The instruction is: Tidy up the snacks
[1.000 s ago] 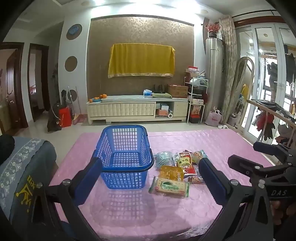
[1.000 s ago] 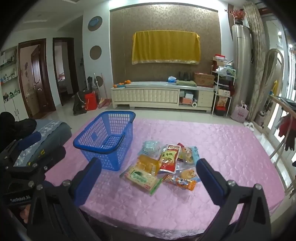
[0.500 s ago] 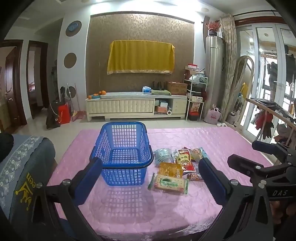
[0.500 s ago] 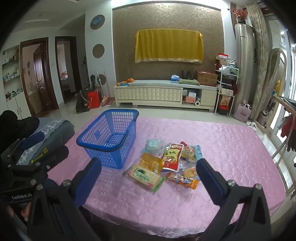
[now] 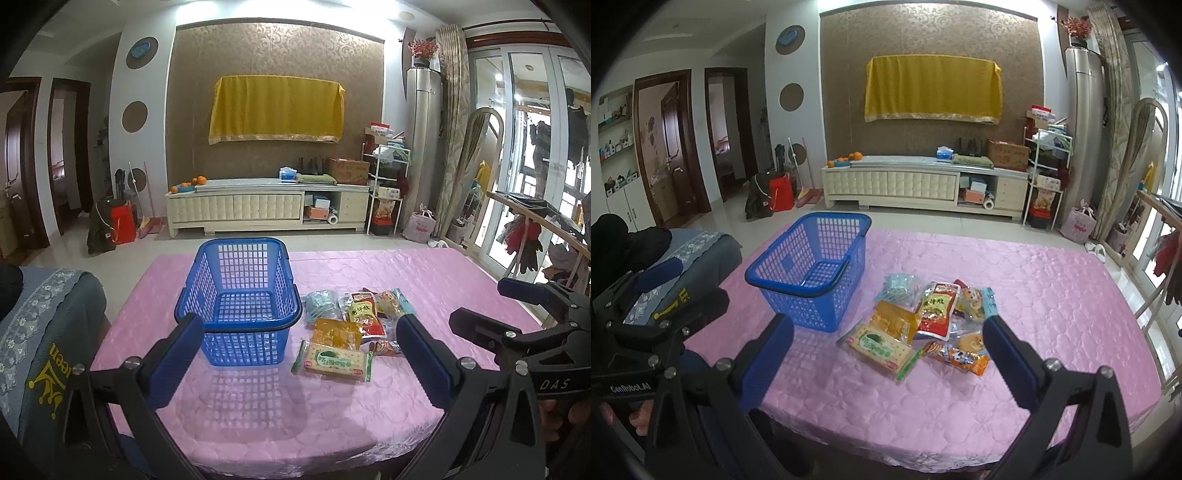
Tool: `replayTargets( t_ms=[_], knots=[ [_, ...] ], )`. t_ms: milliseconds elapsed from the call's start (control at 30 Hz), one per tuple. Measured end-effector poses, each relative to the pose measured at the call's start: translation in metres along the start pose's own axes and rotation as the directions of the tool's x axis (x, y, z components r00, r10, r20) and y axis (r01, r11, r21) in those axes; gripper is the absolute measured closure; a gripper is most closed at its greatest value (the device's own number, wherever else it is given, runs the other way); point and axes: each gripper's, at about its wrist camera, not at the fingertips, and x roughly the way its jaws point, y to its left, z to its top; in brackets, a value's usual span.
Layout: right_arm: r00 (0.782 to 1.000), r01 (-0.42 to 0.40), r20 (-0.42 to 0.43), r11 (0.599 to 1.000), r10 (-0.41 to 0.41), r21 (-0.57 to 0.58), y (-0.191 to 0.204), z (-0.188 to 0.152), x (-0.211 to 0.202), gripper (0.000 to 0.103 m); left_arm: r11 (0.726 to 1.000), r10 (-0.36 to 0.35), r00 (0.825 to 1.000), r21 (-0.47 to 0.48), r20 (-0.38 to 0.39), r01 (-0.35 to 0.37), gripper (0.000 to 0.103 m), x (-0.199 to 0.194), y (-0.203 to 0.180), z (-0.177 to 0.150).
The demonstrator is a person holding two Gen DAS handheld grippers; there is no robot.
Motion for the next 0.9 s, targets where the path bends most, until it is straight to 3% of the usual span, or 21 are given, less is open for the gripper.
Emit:
replayTargets(
  t_ms=[900],
  knots=[
    [1.0,-0.005,-0.007,1.0,0.005,-0.019,0.0021,0.0014,-0.0005,0.0,1.0,-0.026,0.999,-0.001,-0.025,0.026,0.0,0.0005,0.0014,-0.0001]
  ],
)
